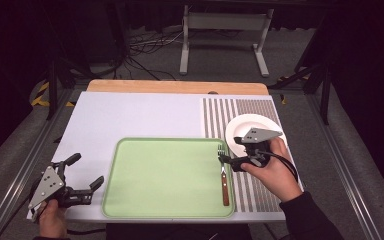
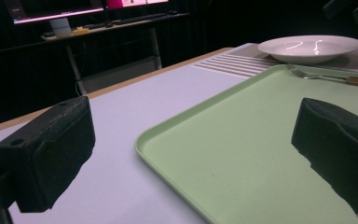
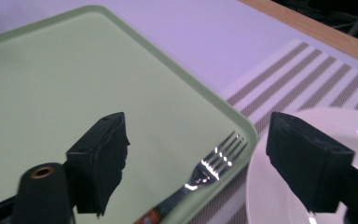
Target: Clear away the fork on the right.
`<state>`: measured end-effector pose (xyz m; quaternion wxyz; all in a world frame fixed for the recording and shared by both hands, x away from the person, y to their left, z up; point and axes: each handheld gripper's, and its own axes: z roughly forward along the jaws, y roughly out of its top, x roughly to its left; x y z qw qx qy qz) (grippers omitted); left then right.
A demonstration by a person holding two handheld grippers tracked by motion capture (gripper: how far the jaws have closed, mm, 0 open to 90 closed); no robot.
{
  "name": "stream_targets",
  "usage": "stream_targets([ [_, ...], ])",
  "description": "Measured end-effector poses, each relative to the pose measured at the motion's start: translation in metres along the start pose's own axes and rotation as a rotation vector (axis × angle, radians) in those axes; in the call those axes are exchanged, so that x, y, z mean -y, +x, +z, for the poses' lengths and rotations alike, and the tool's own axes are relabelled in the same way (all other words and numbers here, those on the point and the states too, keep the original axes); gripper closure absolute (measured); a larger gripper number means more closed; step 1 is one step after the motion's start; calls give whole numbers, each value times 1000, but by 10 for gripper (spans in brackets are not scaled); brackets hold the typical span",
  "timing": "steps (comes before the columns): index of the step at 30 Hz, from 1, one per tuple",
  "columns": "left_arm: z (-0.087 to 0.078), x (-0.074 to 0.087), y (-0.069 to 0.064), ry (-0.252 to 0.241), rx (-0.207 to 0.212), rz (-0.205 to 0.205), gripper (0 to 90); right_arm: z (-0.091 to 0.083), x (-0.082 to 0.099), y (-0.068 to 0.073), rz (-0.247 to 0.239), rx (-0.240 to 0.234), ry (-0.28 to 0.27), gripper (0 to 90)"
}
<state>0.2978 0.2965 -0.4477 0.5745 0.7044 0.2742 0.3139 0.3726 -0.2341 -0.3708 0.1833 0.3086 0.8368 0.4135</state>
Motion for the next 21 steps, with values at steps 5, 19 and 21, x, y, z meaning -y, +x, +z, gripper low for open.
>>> stream_targets([
  [5, 0, 0, -1, -1, 1, -4, 1, -16, 18, -3, 25, 13, -70, 142],
  [19, 0, 1, -1, 4, -1, -6, 1, -34, 70, -22, -33, 17, -340, 18],
  [21, 1, 1, -1, 4, -2, -6, 1, -37, 79, -24, -74, 25, -357, 3],
])
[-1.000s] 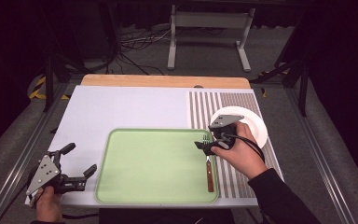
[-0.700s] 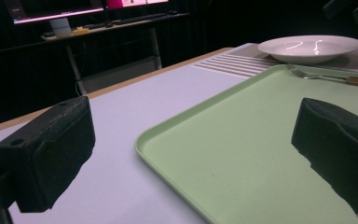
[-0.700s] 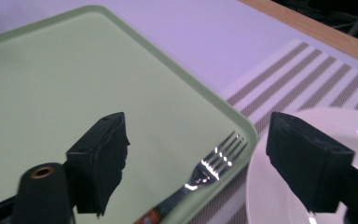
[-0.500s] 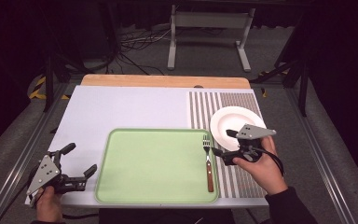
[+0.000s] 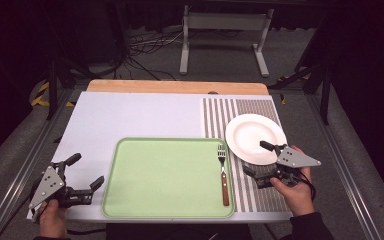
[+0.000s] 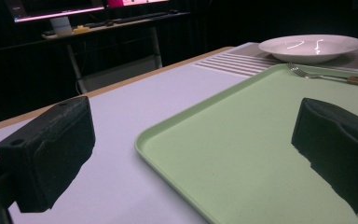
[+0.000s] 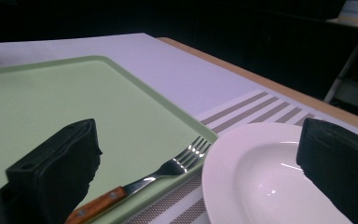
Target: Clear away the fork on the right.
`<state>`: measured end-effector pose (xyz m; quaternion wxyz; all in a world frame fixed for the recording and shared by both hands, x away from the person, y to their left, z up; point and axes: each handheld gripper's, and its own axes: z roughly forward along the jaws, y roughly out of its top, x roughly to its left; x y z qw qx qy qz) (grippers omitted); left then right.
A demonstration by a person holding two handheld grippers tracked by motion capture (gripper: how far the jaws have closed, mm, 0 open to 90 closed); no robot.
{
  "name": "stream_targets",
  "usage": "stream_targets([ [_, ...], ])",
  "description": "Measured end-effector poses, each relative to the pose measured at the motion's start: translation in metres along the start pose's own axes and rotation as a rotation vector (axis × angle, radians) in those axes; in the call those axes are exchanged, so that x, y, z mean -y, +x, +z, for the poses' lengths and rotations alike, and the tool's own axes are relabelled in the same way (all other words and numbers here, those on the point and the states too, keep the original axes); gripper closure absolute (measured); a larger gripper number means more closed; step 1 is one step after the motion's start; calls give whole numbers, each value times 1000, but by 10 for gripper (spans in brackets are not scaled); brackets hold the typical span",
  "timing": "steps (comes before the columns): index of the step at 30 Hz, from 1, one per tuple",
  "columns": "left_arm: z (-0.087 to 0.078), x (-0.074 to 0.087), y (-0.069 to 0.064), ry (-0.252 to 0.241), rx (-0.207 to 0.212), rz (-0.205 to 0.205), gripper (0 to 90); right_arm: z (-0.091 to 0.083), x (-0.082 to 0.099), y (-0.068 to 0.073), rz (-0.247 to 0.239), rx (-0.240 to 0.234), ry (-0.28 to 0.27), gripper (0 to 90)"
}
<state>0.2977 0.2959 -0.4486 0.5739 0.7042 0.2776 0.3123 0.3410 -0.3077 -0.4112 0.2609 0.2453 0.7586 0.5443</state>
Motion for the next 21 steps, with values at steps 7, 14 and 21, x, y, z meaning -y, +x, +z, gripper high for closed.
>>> stream_targets([
  [7, 0, 0, 0, -1, 5, 2, 1, -10, 10, -1, 3, 58, -83, 3],
  [14, 0, 0, 0, -8, 10, 0, 1, -12, 21, -2, 15, 65, -82, 4],
  [21, 0, -1, 0, -11, 13, 7, 1, -8, 30, -1, 13, 28, -69, 3],
])
